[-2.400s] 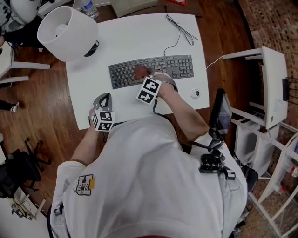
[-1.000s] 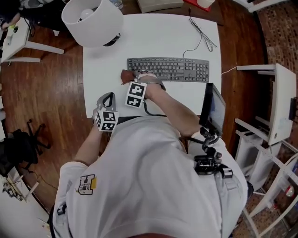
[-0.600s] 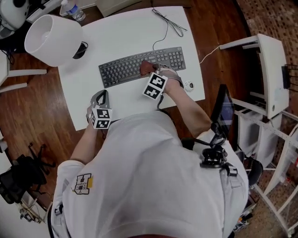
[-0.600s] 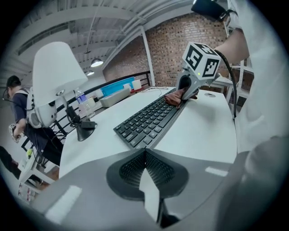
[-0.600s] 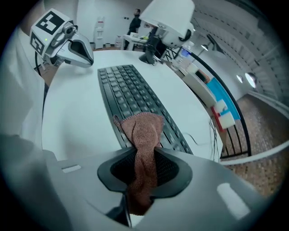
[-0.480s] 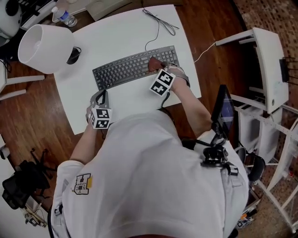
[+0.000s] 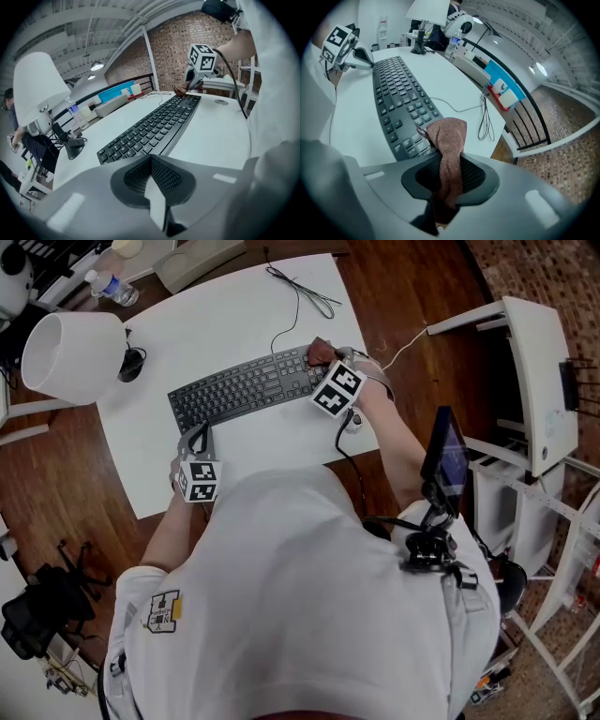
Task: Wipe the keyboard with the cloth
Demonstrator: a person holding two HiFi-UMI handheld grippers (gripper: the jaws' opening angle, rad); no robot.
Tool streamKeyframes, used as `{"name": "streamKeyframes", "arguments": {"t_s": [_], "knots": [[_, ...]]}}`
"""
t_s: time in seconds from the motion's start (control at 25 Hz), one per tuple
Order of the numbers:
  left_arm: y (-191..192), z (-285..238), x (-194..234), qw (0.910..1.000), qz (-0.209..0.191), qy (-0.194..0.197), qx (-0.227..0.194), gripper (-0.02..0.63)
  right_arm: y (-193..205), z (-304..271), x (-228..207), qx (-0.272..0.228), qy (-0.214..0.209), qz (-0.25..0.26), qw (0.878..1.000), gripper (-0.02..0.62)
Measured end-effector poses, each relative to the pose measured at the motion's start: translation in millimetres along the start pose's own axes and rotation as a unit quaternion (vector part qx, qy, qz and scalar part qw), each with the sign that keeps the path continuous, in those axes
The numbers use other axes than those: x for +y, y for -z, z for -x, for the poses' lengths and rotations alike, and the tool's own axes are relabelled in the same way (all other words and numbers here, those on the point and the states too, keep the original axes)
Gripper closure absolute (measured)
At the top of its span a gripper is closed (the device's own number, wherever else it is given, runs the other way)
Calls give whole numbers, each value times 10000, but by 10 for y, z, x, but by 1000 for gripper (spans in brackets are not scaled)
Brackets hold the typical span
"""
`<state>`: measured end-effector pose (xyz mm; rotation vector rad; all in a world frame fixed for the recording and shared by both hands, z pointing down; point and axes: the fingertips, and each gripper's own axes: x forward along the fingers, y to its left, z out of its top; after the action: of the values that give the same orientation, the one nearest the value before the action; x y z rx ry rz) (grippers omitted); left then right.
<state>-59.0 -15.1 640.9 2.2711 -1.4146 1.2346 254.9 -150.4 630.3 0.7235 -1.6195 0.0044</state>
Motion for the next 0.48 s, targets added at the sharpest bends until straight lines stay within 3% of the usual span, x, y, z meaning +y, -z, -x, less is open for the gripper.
{"name": "streamKeyframes", "arguments": {"t_s": [0.2, 0.48], "knots": [[84, 66, 25, 9996, 196, -172, 87, 607, -420, -297, -222, -1, -67, 540, 9985, 505], [176, 101, 81, 9991, 338, -236, 65, 607, -271, -229, -6, 198, -320, 374, 9986, 506]]}}
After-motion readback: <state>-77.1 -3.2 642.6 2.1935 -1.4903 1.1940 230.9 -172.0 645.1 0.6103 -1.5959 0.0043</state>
